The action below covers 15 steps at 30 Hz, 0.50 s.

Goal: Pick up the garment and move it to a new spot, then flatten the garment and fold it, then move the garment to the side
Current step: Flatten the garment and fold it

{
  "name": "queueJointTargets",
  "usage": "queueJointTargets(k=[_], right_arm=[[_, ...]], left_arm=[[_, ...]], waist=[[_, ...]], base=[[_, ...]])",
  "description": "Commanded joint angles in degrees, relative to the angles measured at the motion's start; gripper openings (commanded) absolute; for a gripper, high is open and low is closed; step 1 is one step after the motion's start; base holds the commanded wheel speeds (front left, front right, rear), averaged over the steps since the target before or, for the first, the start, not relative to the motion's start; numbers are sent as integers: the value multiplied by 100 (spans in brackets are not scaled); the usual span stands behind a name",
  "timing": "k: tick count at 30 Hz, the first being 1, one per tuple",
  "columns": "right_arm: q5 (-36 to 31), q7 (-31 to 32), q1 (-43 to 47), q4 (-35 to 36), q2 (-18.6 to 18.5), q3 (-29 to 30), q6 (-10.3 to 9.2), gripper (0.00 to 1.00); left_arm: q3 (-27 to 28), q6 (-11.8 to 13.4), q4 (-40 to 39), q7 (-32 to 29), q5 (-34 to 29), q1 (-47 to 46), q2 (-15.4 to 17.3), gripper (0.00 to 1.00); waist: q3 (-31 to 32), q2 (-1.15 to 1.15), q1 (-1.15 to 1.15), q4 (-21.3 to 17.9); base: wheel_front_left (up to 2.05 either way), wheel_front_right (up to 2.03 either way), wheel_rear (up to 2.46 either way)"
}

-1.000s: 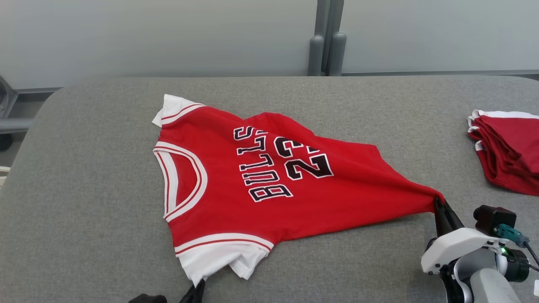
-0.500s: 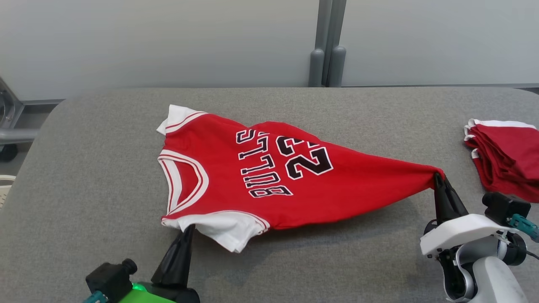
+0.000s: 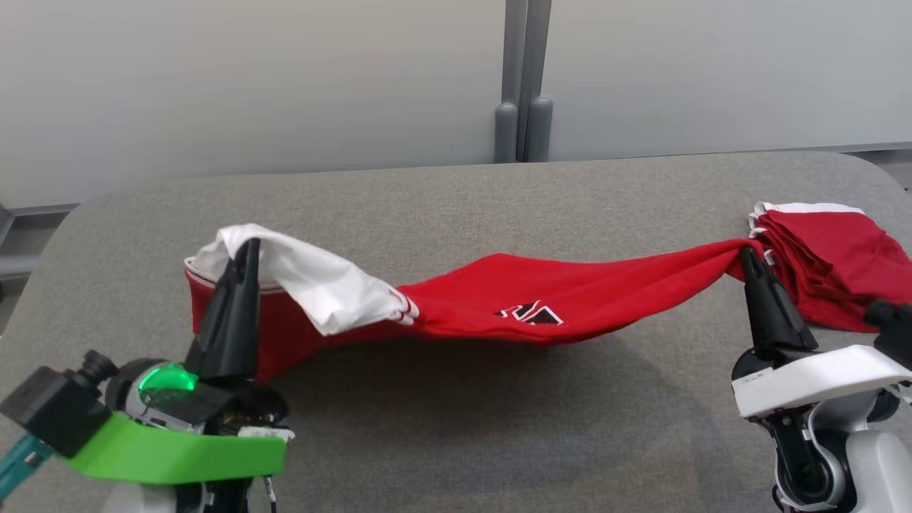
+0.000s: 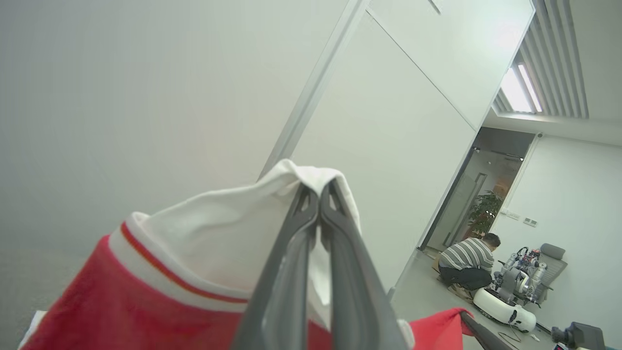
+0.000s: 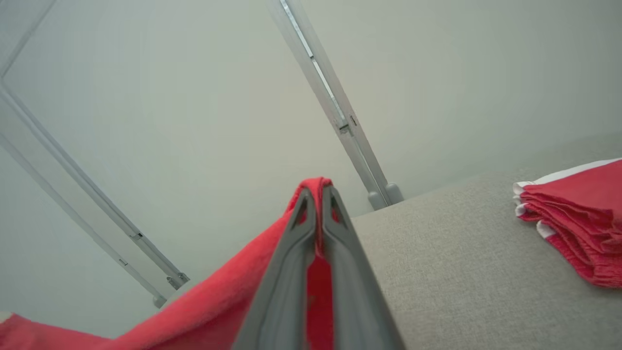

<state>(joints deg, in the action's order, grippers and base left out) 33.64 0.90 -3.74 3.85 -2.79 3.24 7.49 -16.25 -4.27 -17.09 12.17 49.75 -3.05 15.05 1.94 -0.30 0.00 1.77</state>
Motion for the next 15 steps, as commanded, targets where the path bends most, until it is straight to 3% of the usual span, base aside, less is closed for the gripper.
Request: queueJointTargets(k=[1, 9, 15], right_arm=[[102, 94, 99, 304, -23, 50, 1, 0], [366, 663, 186, 1677, -22, 229, 1, 0], [264, 1056, -229, 2032, -22, 339, 1, 0]], left_arm=[[109, 59, -187, -55, 92, -193, 33, 0], [381, 243, -800, -629, 322, -1091, 281, 0], [378, 267, -566, -1048, 346, -1839, 471, 0]], waist=[[17, 30, 0, -67], [-37, 30, 0, -205], [-193, 30, 0, -286]], base=[[0, 0, 0], [0, 0, 0], [0, 0, 0]])
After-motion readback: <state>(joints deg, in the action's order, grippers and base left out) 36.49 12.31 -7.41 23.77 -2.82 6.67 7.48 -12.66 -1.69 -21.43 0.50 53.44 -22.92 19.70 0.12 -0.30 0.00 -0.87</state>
